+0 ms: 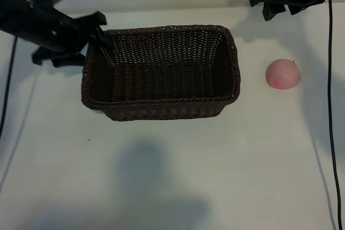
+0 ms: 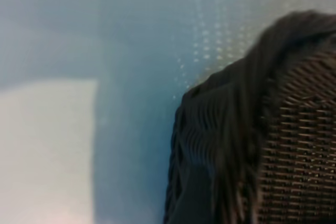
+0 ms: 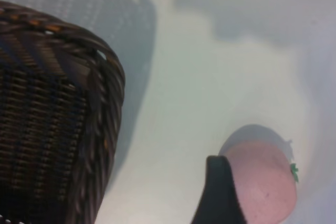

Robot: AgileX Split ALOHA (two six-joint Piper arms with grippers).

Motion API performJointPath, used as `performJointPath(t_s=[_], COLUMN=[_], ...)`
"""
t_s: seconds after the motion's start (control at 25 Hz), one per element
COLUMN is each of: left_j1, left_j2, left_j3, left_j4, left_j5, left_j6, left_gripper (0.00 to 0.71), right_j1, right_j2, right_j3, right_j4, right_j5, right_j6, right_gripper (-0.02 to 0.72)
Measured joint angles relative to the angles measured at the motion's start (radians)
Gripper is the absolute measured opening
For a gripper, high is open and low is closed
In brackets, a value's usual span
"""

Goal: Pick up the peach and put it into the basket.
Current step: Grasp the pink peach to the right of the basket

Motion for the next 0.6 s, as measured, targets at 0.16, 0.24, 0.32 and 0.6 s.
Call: performJointPath(t_s=[0.16, 0.24, 0.32, 0.6], left_j1=[0.0, 0.0, 0.0, 0.0], left_j2=[-0.093, -0.138, -0.175, -0.295], left_j3=[-0.003, -0.004, -0.005, -0.007], left_j4=[0.121, 0.185, 0.25, 0.417], left_j5=[0.023, 0.049, 0.09, 0.194], left_j6=[-0.067, -0.094, -0.122, -0.173], left_gripper=[0.62, 0.615, 0.612, 0.598], right_j1=[0.0, 0.0, 0.0, 0.0], right_j2=[0.0, 0.0, 0.0, 0.0], right_j3=[0.0, 0.0, 0.0, 0.0], right_j4=[0.0, 0.0, 0.0, -0.004], right_j5=[0.006, 0.009, 0.01, 0.067], right_j6=[0.0, 0.0, 0.0, 0.011], right_gripper=[0.516, 0.516, 0.516, 0.516])
